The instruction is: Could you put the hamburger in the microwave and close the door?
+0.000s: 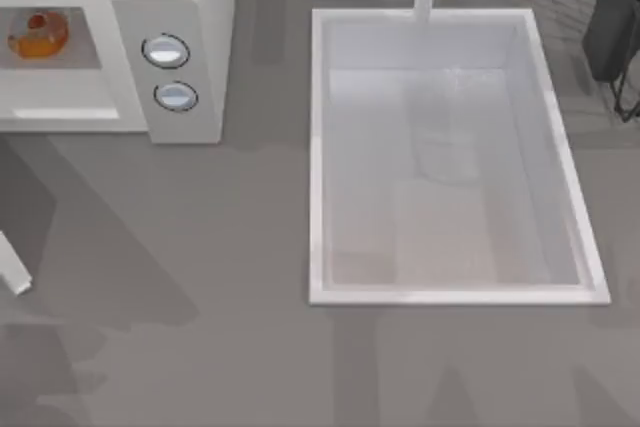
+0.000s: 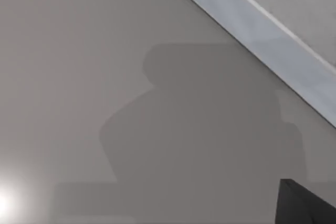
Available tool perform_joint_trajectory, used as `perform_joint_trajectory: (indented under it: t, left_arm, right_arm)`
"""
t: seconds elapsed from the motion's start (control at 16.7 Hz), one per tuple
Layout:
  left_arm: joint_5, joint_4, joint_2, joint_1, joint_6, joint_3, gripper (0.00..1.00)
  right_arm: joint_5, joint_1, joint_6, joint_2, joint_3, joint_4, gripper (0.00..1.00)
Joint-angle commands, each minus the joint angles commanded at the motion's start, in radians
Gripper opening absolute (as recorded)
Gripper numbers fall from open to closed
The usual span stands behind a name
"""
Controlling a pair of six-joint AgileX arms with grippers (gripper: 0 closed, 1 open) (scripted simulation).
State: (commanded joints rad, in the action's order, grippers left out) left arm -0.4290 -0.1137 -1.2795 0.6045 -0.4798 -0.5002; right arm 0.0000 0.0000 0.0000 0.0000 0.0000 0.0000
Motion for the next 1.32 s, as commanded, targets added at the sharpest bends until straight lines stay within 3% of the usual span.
perform_joint_trajectory:
  t: [0.18,0.6,1.14,1.32]
  left_arm:
    - [0.043,0.018,0.063,-0.07,0.064,0.059,0.0]
    - [0.068,0.019,0.074,-0.108,0.097,0.065,0.0]
    - [0.358,0.027,0.208,-0.541,0.414,0.149,0.0]
    - [0.409,0.03,0.238,-0.606,0.47,0.163,0.0]
  right_arm:
    - [0.0,0.0,0.0,0.0,0.0,0.0,1.0]
    - [0.0,0.0,0.0,0.0,0.0,0.0,1.0]
    - [0.0,0.0,0.0,0.0,0.0,0.0,1.0]
    - [0.0,0.0,0.0,0.0,0.0,0.0,1.0]
